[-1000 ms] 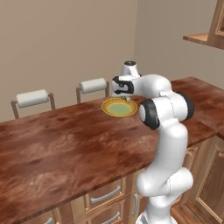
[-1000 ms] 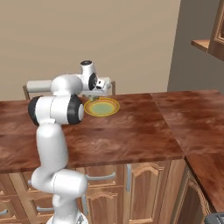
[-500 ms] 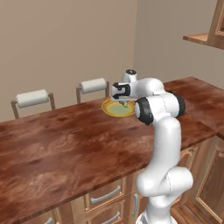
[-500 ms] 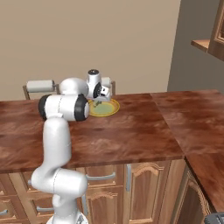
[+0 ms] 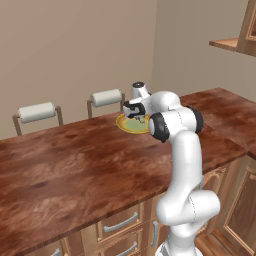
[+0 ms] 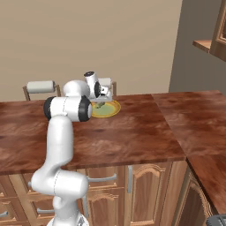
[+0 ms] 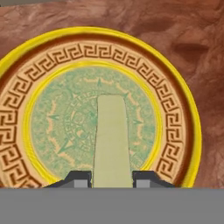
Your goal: Retrieve the butter from the fridge and place it on a plate on the dining table. Then retrieve the butter knife by the fridge and place it near the plate.
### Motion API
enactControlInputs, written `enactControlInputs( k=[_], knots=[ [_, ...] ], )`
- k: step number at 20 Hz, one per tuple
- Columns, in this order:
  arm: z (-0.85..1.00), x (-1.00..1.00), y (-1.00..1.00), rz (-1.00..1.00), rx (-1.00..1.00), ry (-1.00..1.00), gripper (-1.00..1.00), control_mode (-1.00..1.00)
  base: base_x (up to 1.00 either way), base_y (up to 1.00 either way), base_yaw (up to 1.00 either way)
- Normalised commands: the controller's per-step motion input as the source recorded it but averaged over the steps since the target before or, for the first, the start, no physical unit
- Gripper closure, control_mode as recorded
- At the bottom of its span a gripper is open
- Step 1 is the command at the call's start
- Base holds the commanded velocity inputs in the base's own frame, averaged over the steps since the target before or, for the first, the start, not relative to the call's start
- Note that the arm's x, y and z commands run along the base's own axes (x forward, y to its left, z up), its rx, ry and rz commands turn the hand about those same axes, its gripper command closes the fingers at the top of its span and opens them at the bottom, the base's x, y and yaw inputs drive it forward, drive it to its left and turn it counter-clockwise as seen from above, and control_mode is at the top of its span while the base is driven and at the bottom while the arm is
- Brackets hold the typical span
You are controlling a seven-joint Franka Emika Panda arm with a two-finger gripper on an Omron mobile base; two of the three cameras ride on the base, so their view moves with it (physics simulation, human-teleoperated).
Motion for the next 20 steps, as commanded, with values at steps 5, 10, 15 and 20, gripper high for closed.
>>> enactControlInputs(
  k=[5,10,15,20],
  knots=[
    [-0.44,0.15,0.00,0.00,0.03,0.00,1.00,-1.00,0.00,0.00,0.00],
    [-0.41,0.02,-0.06,0.00,0.05,0.00,1.00,-1.00,0.00,0.00,0.00],
    [-0.05,0.01,0.00,0.00,0.06,-0.02,-1.00,-1.00,0.00,0.00,0.00],
    [0.00,0.00,0.00,0.00,0.00,0.00,-1.00,-1.00,0.00,0.00,0.00]
  ],
)
